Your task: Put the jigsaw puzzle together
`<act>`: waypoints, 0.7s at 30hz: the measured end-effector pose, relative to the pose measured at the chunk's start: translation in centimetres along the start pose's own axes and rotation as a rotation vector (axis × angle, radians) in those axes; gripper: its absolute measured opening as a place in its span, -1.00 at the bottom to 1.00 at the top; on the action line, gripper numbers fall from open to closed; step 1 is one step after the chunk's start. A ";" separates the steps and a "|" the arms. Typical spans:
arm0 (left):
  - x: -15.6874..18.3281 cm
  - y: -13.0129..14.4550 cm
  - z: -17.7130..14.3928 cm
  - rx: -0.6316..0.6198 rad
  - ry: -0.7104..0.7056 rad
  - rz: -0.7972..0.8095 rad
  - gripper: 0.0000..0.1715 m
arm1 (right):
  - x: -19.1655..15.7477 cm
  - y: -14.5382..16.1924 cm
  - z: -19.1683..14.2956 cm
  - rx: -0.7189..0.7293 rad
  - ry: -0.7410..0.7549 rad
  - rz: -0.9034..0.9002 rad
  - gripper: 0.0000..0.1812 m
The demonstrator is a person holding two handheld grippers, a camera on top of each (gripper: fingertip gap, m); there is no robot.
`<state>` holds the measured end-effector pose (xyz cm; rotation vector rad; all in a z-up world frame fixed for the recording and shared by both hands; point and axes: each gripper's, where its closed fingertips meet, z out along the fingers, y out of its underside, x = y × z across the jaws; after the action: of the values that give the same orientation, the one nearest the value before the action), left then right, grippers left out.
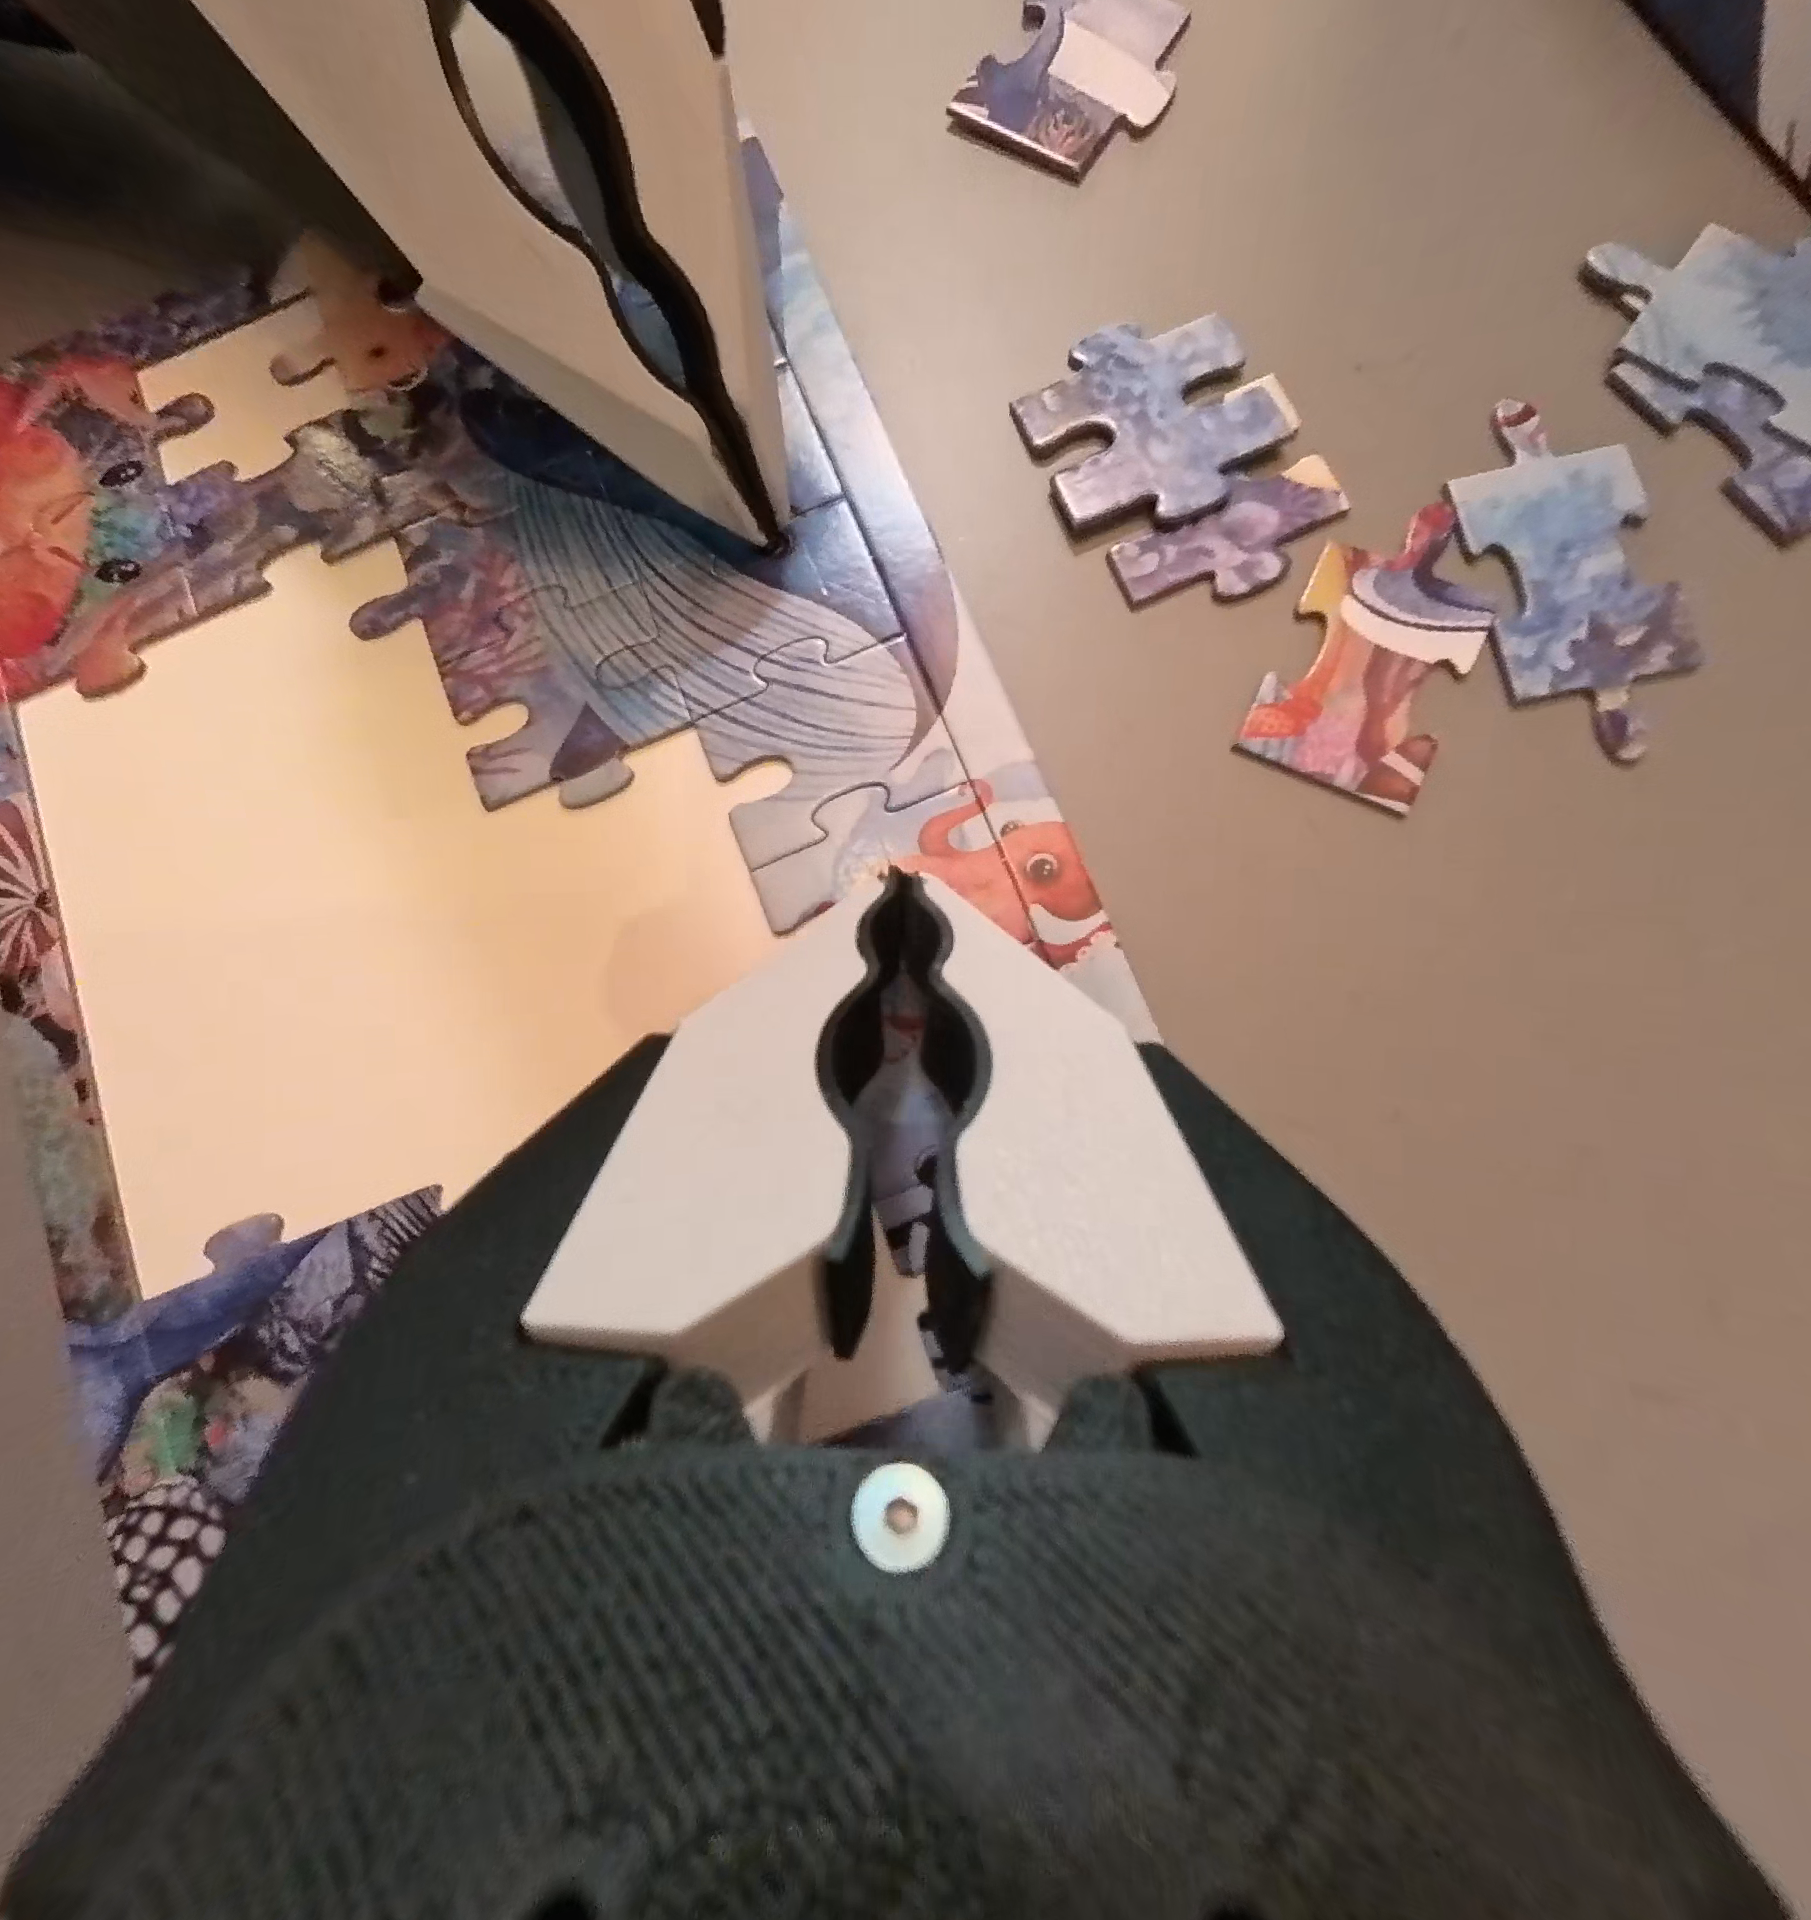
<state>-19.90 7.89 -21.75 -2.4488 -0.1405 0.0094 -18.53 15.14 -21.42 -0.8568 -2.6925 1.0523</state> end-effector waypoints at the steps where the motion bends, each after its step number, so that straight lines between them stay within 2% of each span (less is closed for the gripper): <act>1: 0.0 0.0 0.0 0.006 -0.004 0.008 -1.00 | 0.0 0.0 0.0 0.023 0.001 -0.020 -1.00; 4: -0.2 0.0 -0.2 0.037 -0.012 0.001 -1.00 | 0.6 -0.3 -1.5 0.122 0.041 -0.089 -1.00; 7: -1.1 -0.5 -2.3 0.097 -0.053 -0.011 -1.00 | 3.2 -2.7 -7.7 0.396 0.118 -0.036 -1.00; 8: -1.3 -0.9 -3.2 0.131 -0.050 -0.031 -1.00 | 4.2 -2.7 -9.4 0.448 0.134 -0.012 -1.00; 10: -1.8 -1.1 -4.4 0.176 -0.028 -0.071 -1.00 | 5.3 -1.5 -10.9 0.472 0.143 0.008 -1.00; 14: -2.0 -0.5 -4.4 0.202 0.000 -0.064 -1.00 | 4.3 0.0 -8.3 0.374 0.097 -0.062 -1.00; 19: -2.1 0.0 -4.0 0.186 -0.065 0.044 -1.00 | 1.1 -0.6 -4.6 0.316 0.005 -0.143 -1.00; 21: -1.7 -0.3 -4.1 0.197 -0.073 0.078 -1.00 | 1.0 0.3 -3.0 0.227 0.016 -0.159 -1.00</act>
<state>-21.40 5.34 -18.44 -2.2561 -0.0727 0.1404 -18.27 17.65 -19.45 -0.5979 -2.5153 1.2745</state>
